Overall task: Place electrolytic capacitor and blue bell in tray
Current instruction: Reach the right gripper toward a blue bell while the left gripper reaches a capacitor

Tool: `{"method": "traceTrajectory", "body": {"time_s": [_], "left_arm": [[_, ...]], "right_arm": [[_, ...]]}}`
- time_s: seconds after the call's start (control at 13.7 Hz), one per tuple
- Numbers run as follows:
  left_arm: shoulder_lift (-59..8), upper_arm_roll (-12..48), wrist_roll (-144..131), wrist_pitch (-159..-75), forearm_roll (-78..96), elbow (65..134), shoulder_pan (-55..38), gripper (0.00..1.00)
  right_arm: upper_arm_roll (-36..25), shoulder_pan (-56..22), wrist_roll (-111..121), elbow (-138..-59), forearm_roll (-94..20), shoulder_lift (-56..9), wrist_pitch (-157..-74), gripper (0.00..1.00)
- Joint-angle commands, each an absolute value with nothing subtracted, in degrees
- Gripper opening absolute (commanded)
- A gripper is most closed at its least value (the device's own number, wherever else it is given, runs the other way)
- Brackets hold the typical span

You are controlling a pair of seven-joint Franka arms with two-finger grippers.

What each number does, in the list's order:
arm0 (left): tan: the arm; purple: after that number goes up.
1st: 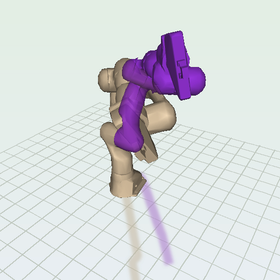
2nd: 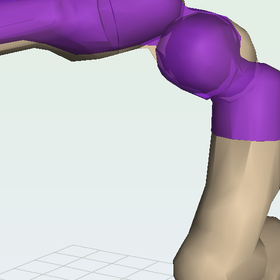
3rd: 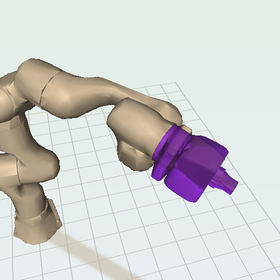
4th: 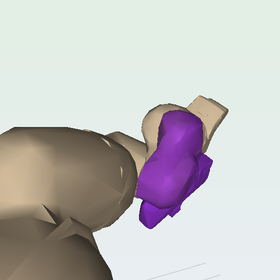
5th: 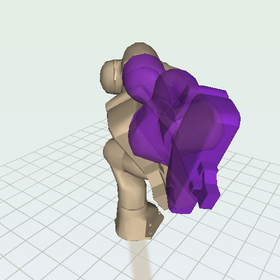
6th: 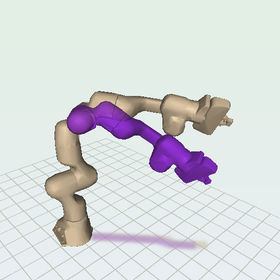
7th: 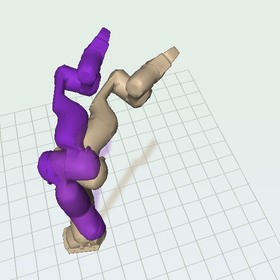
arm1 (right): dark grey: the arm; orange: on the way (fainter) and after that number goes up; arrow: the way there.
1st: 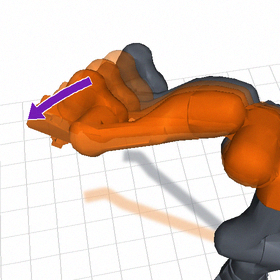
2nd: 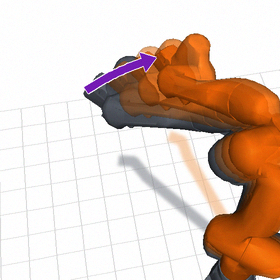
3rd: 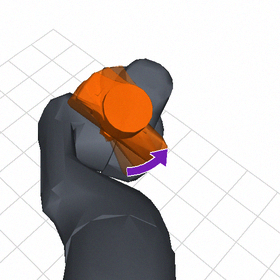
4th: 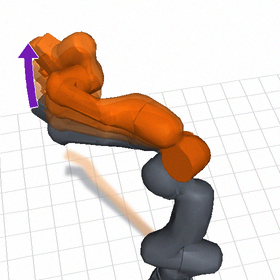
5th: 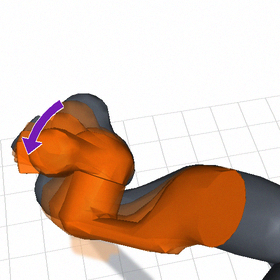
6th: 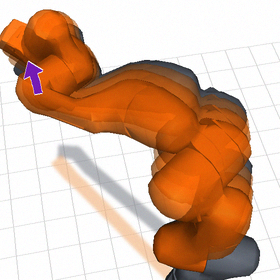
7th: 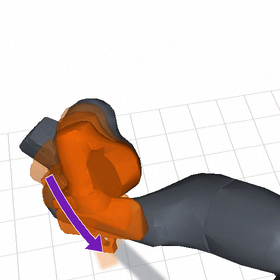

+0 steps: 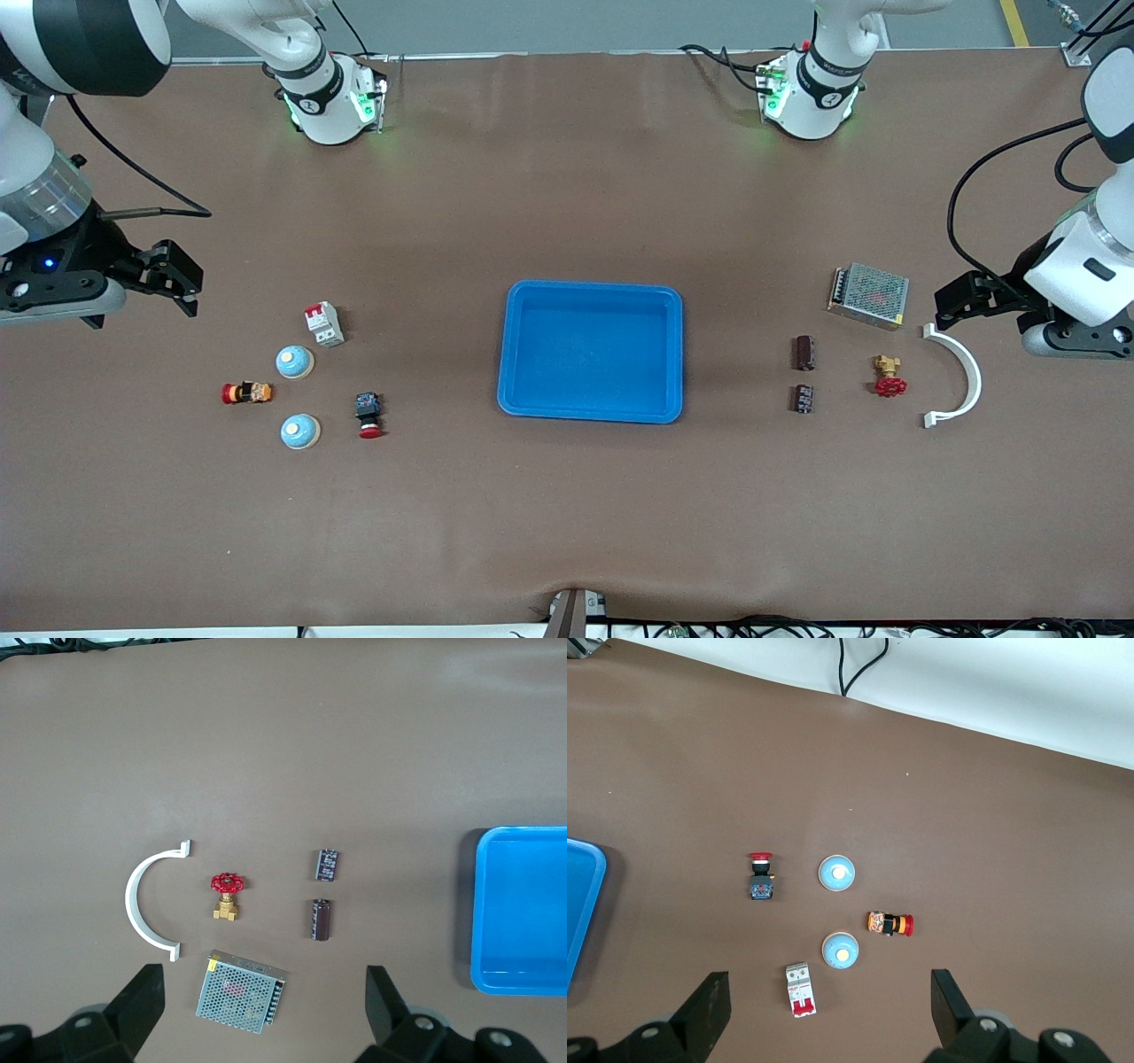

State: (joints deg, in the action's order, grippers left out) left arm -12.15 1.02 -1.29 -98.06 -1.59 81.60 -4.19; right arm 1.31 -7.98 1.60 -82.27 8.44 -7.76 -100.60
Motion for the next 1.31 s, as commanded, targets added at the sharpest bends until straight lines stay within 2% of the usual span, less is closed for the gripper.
{"method": "traceTrajectory", "body": {"time_s": [0.0,0.44,1.24], "left_arm": [[-11.60,1.14,-1.75,-98.35,-2.99,82.18,-4.48,1.00],[-12.83,2.02,-12.56,-98.61,-1.32,82.26,-5.01,1.00],[-12.30,3.34,-7.42,-97.29,1.21,84.02,-3.87,1.00]], "right_arm": [[1.32,-7.91,1.32,-81.91,8.96,-7.82,-100.20,1.00],[1.41,-8.17,1.14,-82.00,8.96,-7.91,-100.20,1.00],[1.23,-6.95,0.97,-81.74,6.86,-10.63,-101.25,1.00]]}}
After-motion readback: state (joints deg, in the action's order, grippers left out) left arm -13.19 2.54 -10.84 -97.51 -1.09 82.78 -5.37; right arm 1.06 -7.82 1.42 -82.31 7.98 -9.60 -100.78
